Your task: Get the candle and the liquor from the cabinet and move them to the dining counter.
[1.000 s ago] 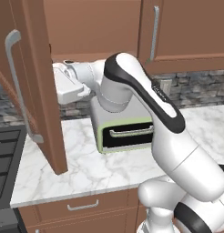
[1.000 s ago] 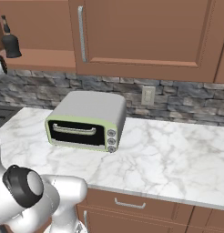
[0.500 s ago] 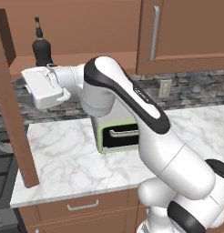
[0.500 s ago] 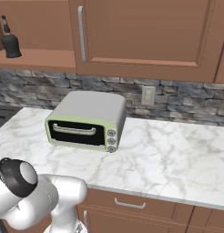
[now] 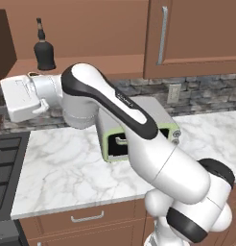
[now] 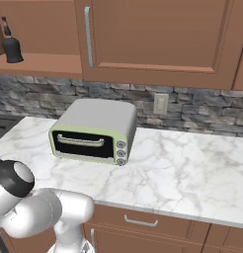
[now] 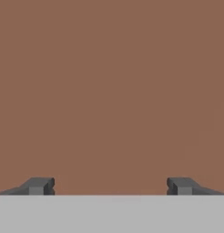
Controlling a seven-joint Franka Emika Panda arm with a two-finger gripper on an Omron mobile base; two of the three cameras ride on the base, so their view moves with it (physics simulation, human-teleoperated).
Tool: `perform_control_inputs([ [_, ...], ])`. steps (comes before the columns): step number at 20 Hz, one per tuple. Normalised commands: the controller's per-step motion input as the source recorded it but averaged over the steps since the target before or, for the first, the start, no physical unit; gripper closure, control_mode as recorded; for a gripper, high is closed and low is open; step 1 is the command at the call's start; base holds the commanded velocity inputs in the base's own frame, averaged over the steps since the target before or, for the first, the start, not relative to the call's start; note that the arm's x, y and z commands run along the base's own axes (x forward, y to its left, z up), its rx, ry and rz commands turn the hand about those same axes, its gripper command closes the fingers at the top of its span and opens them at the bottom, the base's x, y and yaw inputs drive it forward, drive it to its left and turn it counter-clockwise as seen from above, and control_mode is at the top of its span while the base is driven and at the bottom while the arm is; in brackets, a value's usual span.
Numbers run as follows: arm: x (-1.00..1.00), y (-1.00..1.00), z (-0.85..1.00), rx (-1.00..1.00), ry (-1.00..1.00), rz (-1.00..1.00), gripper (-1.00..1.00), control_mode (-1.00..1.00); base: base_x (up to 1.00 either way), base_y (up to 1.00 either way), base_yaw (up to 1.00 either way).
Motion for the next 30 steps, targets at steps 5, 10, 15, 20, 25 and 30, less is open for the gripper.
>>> perform_control_inputs([
  [5, 0.05, 0.51, -0.08, 0.0, 0.0, 0.0, -1.0, -1.0, 0.0, 0.0, 0.0],
  [10, 0.0, 0.18, 0.0, 0.0, 0.0, 0.0, -1.0, -1.0, 0.0, 0.0, 0.0],
  [15, 0.0, 0.0, 0.0, 0.0, 0.0, 0.0, -1.0, -1.0, 0.0, 0.0, 0.0],
  [20, 0.0, -0.2, 0.02, 0.0, 0.0, -0.01, -1.0, -1.0, 0.0, 0.0, 0.0],
  [25, 0.0, -0.88, 0.08, 0.0, 0.0, -0.06, -1.0, -1.0, 0.0, 0.0, 0.0],
  [30, 0.08, -0.99, 0.11, 0.0, 0.0, -0.05, -1.0, -1.0, 0.0, 0.0, 0.0],
])
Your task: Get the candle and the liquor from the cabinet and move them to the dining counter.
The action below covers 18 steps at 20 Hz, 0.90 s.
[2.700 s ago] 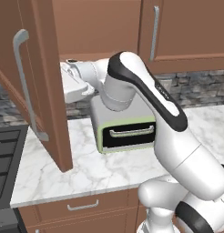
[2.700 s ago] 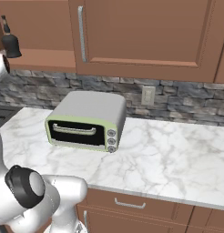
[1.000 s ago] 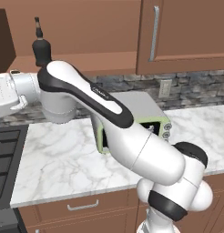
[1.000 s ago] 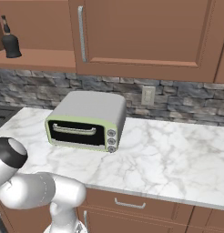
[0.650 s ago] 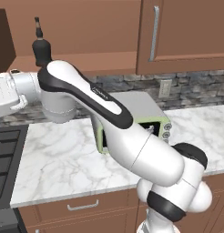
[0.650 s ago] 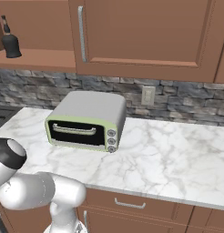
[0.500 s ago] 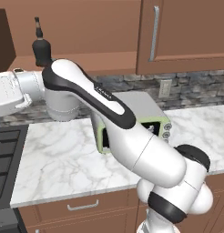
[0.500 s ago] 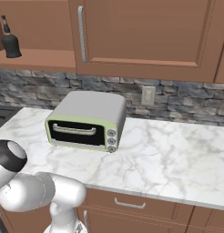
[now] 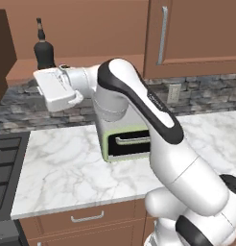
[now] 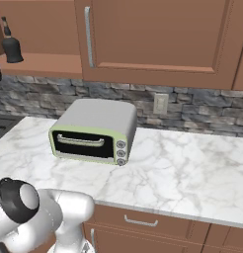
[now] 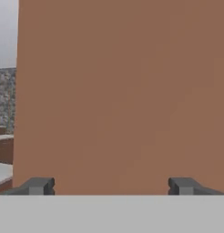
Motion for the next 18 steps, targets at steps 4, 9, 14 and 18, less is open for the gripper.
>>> perform_control_inputs([
  [4, 0.0, -1.0, 0.01, 0.0, 0.0, -0.19, -1.0, -1.0, 0.0, 0.0, 0.0],
  [9, -0.03, -1.0, 0.0, 0.0, 0.0, -0.33, -1.0, -1.0, 0.0, 0.0, 0.0],
  [14, -0.01, -1.0, 0.0, 0.0, 0.02, -0.43, -1.0, -1.0, 0.0, 0.0, 0.0],
  [18, -0.02, -1.0, 0.0, 0.0, 0.06, -0.46, -1.0, -1.0, 0.0, 0.0, 0.0],
])
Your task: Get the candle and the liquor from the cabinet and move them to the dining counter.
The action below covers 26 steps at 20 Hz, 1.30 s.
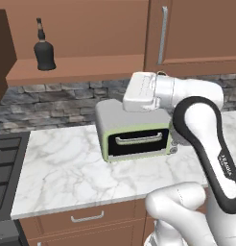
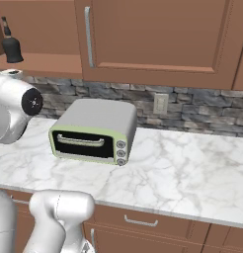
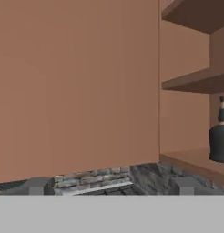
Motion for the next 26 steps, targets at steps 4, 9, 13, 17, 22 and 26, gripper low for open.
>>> perform_control_inputs([
  [4, 0.0, -1.0, 0.0, 0.0, 0.07, -0.48, -1.0, -1.0, 0.0, 0.0, 0.0],
  [9, 0.0, -0.91, 0.0, -0.01, 0.01, -0.46, -1.0, -1.0, 0.0, 0.0, 0.0],
  [13, 0.0, -0.85, 0.0, -0.02, 0.0, -0.45, -1.0, -1.0, 0.0, 0.0, 0.0],
  [17, 0.02, -0.79, 0.0, 0.0, 0.01, -0.43, -1.0, -1.0, 0.0, 0.0, 0.0],
  [22, 0.22, -0.43, 0.0, 0.0, -0.03, -0.28, -1.0, -1.0, 0.0, 0.0, 0.0],
  [26, 0.23, -0.26, 0.09, 0.0, -0.09, -0.07, -1.0, -1.0, 0.0, 0.0, 0.0],
])
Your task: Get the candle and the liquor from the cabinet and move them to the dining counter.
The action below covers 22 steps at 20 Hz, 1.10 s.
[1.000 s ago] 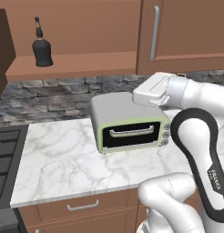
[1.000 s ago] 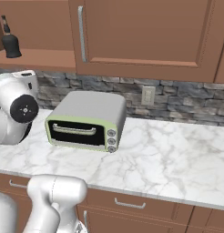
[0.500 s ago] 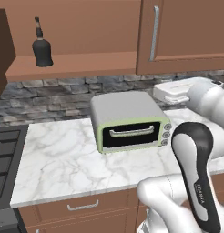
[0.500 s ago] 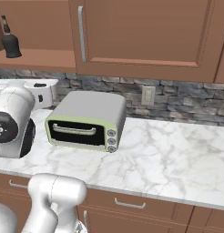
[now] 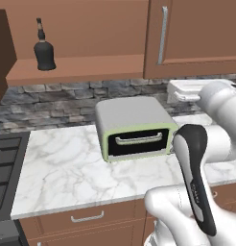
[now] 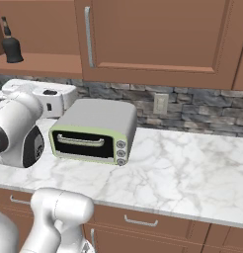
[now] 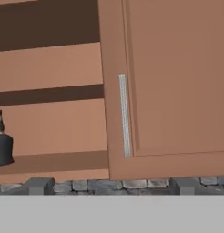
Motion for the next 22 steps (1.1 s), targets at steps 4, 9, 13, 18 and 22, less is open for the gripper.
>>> perform_control_inputs([
  [4, 0.09, -0.24, 0.11, 0.0, -0.08, 0.0, -1.0, -1.0, 0.0, 0.0, 0.0],
  [9, 0.07, -0.17, 0.14, 0.0, -0.1, -0.01, -1.0, -1.0, 0.0, 0.0, 0.0],
  [13, 0.15, -0.02, 0.21, 0.0, -0.02, -0.07, -1.0, -1.0, 0.0, 0.0, 0.0],
  [18, 0.36, 0.0, 0.24, 0.0, 0.0, -0.08, -1.0, -1.0, 0.0, 0.0, 0.0],
  [22, 0.51, 0.0, 0.04, 0.0, 0.0, 0.0, -1.0, -1.0, 0.0, 0.0, 0.0],
])
